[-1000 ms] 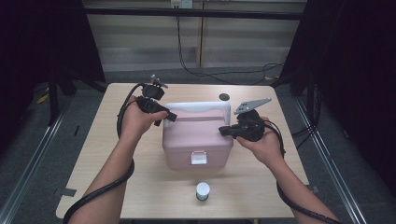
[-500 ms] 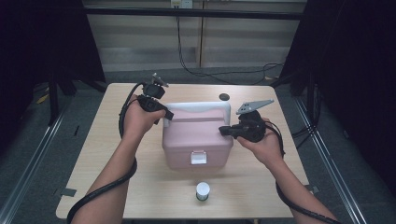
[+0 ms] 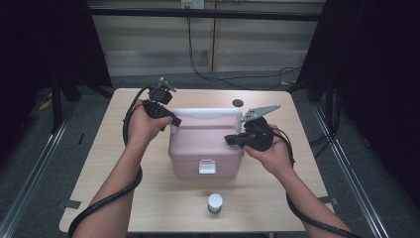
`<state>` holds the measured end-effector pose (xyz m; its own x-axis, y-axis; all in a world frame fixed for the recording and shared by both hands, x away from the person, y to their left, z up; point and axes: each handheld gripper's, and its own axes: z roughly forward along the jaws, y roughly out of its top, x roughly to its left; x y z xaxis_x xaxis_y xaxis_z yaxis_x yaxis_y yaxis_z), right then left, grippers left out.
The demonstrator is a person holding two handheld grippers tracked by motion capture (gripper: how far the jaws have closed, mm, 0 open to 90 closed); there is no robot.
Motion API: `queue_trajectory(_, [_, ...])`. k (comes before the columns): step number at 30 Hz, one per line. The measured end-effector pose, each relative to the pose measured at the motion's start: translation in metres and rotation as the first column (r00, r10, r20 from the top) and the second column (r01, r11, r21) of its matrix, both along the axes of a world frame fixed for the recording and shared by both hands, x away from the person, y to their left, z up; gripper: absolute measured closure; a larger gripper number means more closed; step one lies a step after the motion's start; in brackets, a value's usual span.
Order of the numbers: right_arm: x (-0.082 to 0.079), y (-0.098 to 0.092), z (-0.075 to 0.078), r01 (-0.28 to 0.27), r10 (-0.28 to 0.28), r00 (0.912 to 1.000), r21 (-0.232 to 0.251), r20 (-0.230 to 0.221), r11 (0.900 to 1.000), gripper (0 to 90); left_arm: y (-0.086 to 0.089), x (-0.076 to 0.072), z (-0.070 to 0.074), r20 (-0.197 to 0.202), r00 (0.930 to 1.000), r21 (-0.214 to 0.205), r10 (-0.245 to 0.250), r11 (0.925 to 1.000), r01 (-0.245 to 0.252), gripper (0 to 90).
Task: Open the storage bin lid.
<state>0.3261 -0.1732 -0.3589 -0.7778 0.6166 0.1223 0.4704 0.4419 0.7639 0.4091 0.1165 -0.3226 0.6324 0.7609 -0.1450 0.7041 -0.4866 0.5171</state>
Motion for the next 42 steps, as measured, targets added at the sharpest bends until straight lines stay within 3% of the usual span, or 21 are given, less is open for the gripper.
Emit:
queue_trajectory(9, [-0.004,-0.015,0.006,-0.001,0.002,0.9998,-0.029,0.018,0.9996,90.0,0.003,0.001,0.005,0.001,1.0,-0.007,0.003,1.0,-0.003,70.6])
queue_trajectory(15, [-0.005,-0.035,0.009,0.036,-0.035,0.9989,-0.032,0.031,0.9989,90.0,0.006,0.003,0.01,0.011,0.9999,-0.014,0.003,0.9999,-0.003,70.6])
queue_trajectory(21, [-0.006,-0.047,0.003,0.05,-0.05,0.9987,-0.056,0.012,0.9972,90.0,0.006,0.005,0.018,0.015,0.9999,-0.014,0.0,0.9999,0.0,70.7])
queue_trajectory(33, [-0.001,-0.046,-0.011,0.038,-0.039,0.9991,-0.05,-0.018,0.998,90.0,0.009,0.01,0.024,0.023,0.9997,-0.031,-0.008,0.9995,0.009,70.7])
queue_trajectory(35, [-0.001,-0.043,-0.012,0.037,-0.038,0.9991,-0.063,-0.02,0.9974,90.0,0.009,0.01,0.026,0.024,0.9997,-0.036,-0.008,0.9993,0.009,70.7])
queue_trajectory(42, [0.004,-0.03,-0.015,0.006,-0.007,0.9995,-0.04,-0.032,0.9992,90.0,0.011,0.01,0.029,0.03,0.9995,-0.057,-0.009,0.9983,0.011,70.7])
